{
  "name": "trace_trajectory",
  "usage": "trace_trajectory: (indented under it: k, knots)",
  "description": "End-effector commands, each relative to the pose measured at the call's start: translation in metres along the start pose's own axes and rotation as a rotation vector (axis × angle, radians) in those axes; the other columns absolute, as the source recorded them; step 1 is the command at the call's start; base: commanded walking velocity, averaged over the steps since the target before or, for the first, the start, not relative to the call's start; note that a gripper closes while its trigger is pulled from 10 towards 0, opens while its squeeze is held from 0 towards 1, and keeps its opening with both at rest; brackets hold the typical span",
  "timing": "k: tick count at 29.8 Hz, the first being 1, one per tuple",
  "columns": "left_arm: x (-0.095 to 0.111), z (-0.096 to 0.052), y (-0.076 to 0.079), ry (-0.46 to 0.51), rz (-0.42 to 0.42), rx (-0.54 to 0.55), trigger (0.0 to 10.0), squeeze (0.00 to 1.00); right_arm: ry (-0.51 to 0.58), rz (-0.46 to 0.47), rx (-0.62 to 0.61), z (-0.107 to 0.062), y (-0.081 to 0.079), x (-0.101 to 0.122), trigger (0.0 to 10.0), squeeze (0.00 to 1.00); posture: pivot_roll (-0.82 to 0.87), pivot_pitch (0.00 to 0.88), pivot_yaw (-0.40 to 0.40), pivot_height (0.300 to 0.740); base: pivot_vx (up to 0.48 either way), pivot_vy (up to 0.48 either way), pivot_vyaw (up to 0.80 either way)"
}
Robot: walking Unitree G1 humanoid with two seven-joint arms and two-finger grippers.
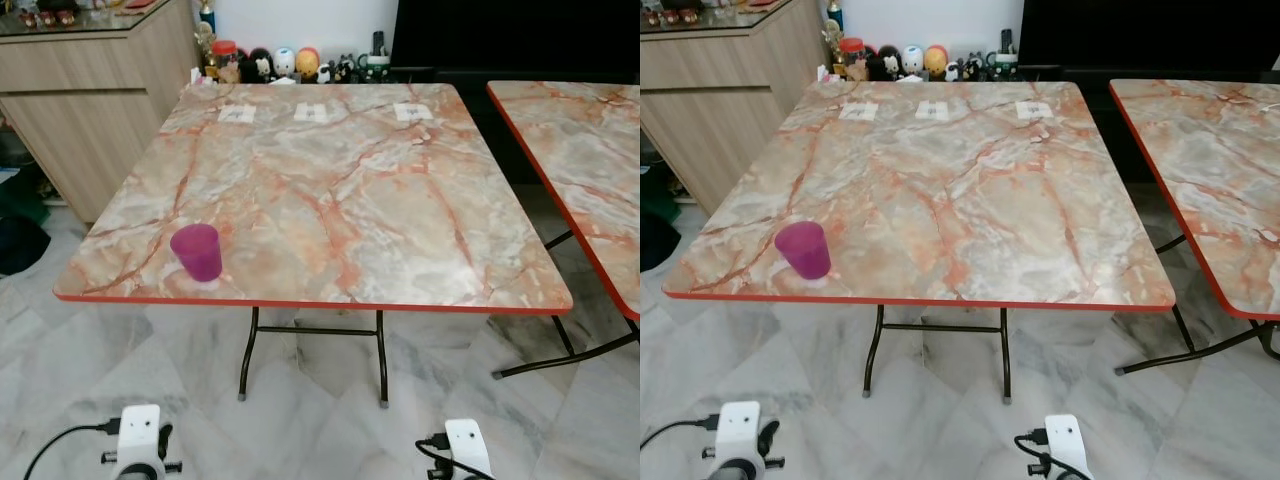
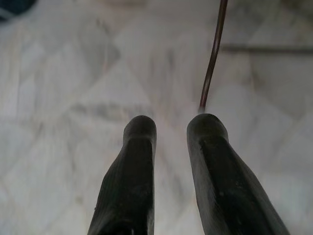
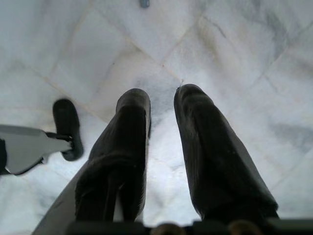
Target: Setting the table
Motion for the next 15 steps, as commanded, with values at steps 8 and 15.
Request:
trace_trajectory:
  k: [8, 15]
  knots:
    - [0.014, 0.003, 0.021, 0.06, -0.008, -0.048, 10.0, 0.0, 0.007, 0.016, 0.004, 0.0, -0.001, -0.004, 10.0, 0.0, -0.01, 0.097, 0.04, 0.74, 0.0, 0.42, 0.0]
    - [0.025, 0.004, 0.024, 0.116, 0.012, -0.083, 10.0, 0.0, 0.022, 0.041, -0.004, -0.001, 0.006, 0.0, 10.0, 0.0, -0.01, 0.097, 0.042, 0.74, 0.0, 0.411, 0.0]
Point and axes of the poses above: a point about 5 cm out from each wrist's last joint towards the gripper, its own z axis pointing out of the wrist towards the gripper, its own x axis along the axis of the wrist's last joint, y = z × x, the point moved 3 cm from there along z, pointing out of the wrist towards the gripper, and after that the axes turned 13 degrees about z, right-handed, at the moved point
